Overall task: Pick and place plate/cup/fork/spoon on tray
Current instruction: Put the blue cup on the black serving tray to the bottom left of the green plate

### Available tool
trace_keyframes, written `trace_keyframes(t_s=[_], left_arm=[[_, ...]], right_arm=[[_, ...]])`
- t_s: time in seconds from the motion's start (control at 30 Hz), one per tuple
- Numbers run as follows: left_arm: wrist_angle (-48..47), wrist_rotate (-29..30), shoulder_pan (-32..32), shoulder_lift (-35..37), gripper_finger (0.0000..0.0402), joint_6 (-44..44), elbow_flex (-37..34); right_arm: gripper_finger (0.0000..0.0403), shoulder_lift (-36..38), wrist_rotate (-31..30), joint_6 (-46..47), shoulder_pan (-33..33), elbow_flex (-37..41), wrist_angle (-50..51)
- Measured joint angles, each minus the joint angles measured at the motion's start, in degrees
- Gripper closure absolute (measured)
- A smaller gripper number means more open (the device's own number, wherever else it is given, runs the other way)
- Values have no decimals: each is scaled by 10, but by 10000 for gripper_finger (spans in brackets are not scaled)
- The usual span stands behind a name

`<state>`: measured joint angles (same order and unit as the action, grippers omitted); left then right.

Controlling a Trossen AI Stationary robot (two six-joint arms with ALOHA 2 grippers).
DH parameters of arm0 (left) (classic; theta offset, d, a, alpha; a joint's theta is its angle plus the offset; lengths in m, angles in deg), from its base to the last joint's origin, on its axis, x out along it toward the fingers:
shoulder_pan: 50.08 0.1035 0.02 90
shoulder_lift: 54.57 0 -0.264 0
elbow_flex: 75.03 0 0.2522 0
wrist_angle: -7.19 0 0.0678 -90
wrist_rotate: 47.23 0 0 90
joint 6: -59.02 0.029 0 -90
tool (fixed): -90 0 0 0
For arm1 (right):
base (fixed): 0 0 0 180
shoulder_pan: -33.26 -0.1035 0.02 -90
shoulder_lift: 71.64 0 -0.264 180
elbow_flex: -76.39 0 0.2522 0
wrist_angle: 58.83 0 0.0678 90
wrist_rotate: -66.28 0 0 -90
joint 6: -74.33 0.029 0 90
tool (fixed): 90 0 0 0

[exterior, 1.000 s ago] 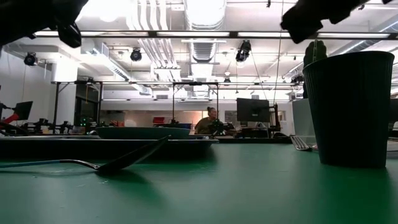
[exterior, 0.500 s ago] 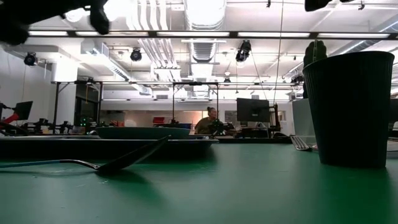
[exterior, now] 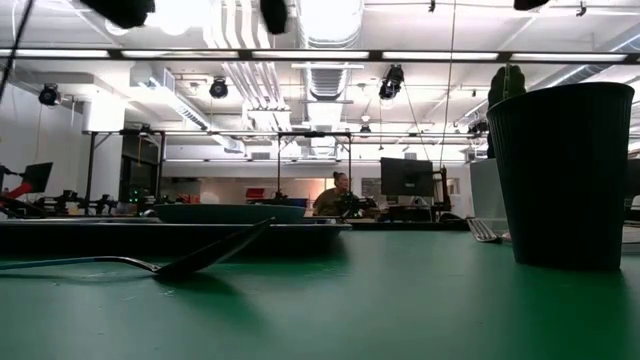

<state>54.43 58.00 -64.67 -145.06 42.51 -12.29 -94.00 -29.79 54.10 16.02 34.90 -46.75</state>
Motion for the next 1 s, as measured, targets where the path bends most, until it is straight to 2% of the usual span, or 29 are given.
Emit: trace_keyframes(t_s=[0.1,0.2,0.37,0.47,0.57,0.87,1.0], left_arm=[[-58,0,0,-56,402,-38,80],[-168,0,-2,-90,402,-75,157],[-387,18,-20,-111,402,-93,263],[-474,31,-27,-116,402,-116,307],[-505,35,-42,-139,402,-129,334],[-510,32,-55,-245,402,-261,390],[-520,-1,-57,-301,402,-244,445]], right_arm=[[339,14,0,-5,0,0,7],[339,25,0,-20,0,0,8],[339,38,0,-40,0,0,14],[339,50,0,-48,0,0,14],[339,64,0,-50,0,0,22],[339,101,0,-50,0,0,46],[339,104,0,-39,0,0,45]])
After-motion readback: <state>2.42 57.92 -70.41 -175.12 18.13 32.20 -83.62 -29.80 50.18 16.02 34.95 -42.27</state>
